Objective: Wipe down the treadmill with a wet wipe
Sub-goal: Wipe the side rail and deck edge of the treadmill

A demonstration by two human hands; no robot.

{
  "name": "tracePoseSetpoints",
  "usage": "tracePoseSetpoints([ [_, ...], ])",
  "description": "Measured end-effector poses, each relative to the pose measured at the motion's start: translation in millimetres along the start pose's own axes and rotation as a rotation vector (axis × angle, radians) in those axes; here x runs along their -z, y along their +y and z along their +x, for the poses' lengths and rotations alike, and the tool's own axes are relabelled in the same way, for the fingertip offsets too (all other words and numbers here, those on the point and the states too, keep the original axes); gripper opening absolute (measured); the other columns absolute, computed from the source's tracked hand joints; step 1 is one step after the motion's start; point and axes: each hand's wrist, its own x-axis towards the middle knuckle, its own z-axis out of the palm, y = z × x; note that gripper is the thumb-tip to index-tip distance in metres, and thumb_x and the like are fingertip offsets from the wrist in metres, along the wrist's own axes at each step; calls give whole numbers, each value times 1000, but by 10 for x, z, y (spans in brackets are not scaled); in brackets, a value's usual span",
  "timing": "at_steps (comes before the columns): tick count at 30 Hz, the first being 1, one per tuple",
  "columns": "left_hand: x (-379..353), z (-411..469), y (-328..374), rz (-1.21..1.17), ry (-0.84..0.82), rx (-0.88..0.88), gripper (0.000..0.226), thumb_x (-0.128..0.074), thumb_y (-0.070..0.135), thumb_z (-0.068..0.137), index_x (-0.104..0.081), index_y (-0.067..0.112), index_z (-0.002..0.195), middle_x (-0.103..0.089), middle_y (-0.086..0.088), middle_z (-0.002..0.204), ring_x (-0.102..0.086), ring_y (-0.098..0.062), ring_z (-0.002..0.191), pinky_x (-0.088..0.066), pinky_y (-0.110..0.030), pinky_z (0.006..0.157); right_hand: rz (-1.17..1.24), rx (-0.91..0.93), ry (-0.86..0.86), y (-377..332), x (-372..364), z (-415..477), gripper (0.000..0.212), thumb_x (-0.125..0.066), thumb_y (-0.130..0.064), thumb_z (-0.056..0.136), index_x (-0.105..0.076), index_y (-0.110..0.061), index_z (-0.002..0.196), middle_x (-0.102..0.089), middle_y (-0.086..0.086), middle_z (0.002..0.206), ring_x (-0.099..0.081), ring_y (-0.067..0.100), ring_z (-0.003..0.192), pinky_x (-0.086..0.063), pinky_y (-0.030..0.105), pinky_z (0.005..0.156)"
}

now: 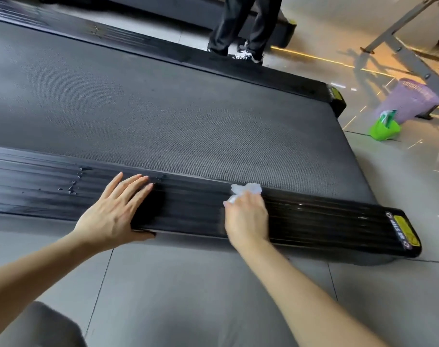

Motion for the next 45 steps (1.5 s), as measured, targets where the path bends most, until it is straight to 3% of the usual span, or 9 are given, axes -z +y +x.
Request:
tracePoseSetpoints([
  [5,-7,4,5,9,16,5,117,-65,83,70,-47,0,149,-44,-20,156,-39,-38,147,-24,-62,121,-31,277,-34,-941,-136,235,13,-68,-14,85,-80,-19,82,-71,1,89,-64,22,92,-50,33,90],
  [9,-13,-4,14,22,46,23,119,-66,84,69,-44,1,151,-43,-20,157,-37,-38,148,-24,-63,122,62,230,70,-463,1,256,10,-72,-5,78,-70,-13,72,-66,5,63,-65,25,62,-57,37,81],
  [16,-25,11,68,31,87,46,119,-67,85,68,-49,0,148,-46,-19,154,-40,-37,147,-26,-61,121,-211,-311,-56,1540,191,-51,30,-66,6,75,-67,-10,100,-71,10,91,-65,32,87,-53,39,87],
  [20,-32,16,69,23,80,49,118,-59,89,72,-47,0,150,-46,-19,155,-40,-35,148,-25,-60,122,-212,-449,-108,1781,165,-67,39,-46,-26,90,-69,0,109,-69,17,110,-62,36,106,-43,46,104],
  [25,-37,18,88,32,69,86,112,-49,88,79,-49,0,149,-48,-19,153,-42,-35,146,-24,-57,123,-157,-187,-103,570,0,-4,91,-15,-63,96,-58,10,131,-58,26,135,-48,38,131,-28,46,120],
  [32,-66,-5,77,27,119,100,110,-53,85,81,-51,-5,145,-50,-20,151,-44,-37,144,-26,-57,123,122,273,-201,-1082,-297,195,75,-26,-47,104,-22,6,157,-16,27,165,-12,35,156,-5,46,128],
  [36,-77,-15,63,36,148,87,111,-54,85,80,-51,-7,143,-51,-22,149,-46,-39,142,-27,-58,122,104,372,-209,-960,-294,194,73,-27,-50,105,-19,-3,161,-13,16,170,-6,26,158,-1,46,128],
  [40,-76,-9,62,52,148,93,114,-54,87,79,-49,-5,146,-50,-21,150,-44,-38,144,-26,-58,122,-26,98,-136,91,-207,-70,91,-13,-67,97,-33,0,156,-29,19,164,-22,32,154,-16,50,126],
  [45,-90,-3,86,44,205,97,113,-53,87,79,-50,-5,145,-52,-21,148,-46,-38,142,-27,-57,122,-163,-342,-246,750,50,-133,116,13,-78,85,-21,6,157,-23,25,165,-19,35,154,-15,46,126],
])
